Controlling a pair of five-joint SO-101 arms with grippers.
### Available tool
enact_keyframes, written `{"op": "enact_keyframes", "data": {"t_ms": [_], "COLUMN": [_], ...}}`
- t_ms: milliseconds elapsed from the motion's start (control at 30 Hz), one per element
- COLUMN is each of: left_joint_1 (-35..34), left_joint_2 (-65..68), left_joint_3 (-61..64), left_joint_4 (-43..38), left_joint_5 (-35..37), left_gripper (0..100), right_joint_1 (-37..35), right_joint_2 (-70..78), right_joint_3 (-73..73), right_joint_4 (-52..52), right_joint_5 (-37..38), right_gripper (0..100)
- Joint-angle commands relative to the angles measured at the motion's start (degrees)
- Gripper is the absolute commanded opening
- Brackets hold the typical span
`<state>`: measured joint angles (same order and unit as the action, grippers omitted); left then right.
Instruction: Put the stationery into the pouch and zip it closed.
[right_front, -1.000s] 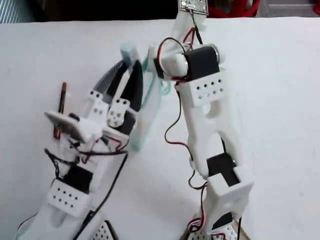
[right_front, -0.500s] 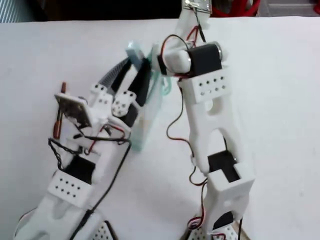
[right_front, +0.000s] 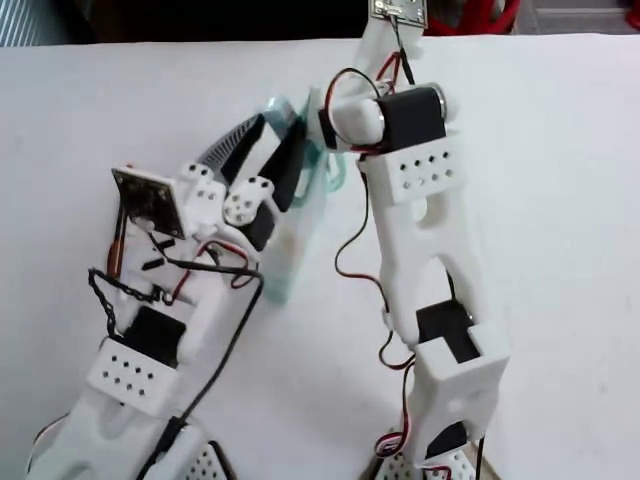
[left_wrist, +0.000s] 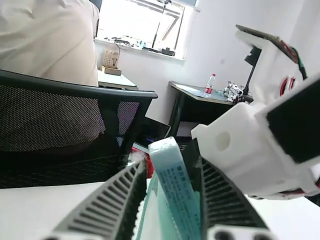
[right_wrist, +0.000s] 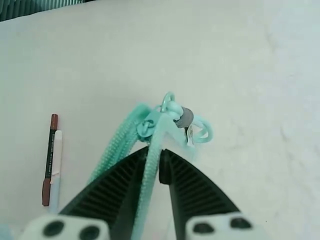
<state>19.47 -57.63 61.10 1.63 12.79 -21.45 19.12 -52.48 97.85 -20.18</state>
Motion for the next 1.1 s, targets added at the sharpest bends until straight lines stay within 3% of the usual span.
{"op": "enact_keyframes", "data": {"t_ms": [0, 100, 400, 533, 600, 767, 867, 1067], "left_joint_1": [1.6, 2.1, 1.6, 1.6, -1.4, -19.2, -24.7, -28.5], "left_joint_2": [0.1, 0.1, 0.1, -5.8, -13.4, -27.4, -24.5, -7.4], "left_joint_3": [-4.0, -4.0, -1.7, -1.4, -2.5, -9.2, -13.9, -29.3], "left_joint_4": [0.2, 0.2, 0.1, 2.6, 8.4, 30.2, 39.6, 55.6], "left_joint_5": [-5.3, -12.9, -13.4, -13.2, -12.3, -11.4, -12.7, -17.8], "left_gripper": [16, 11, 10, 17, 18, 19, 19, 19], "right_joint_1": [0.5, 1.1, 1.9, 1.7, 2.0, 1.9, 1.6, 1.7], "right_joint_2": [-0.7, -1.5, -4.4, -4.1, -3.9, -4.0, -4.0, -4.0], "right_joint_3": [0.2, 0.2, 0.3, 0.3, 0.5, 0.4, 0.6, 0.8], "right_joint_4": [-0.2, -0.2, 0.0, 0.0, -0.1, -0.1, -0.1, 0.1], "right_joint_5": [2.1, 2.6, 2.6, 2.6, 2.7, 2.7, 2.7, 2.7], "right_gripper": [1.8, 1.8, 1.8, 1.8, 1.8, 1.8, 1.8, 1.8]}}
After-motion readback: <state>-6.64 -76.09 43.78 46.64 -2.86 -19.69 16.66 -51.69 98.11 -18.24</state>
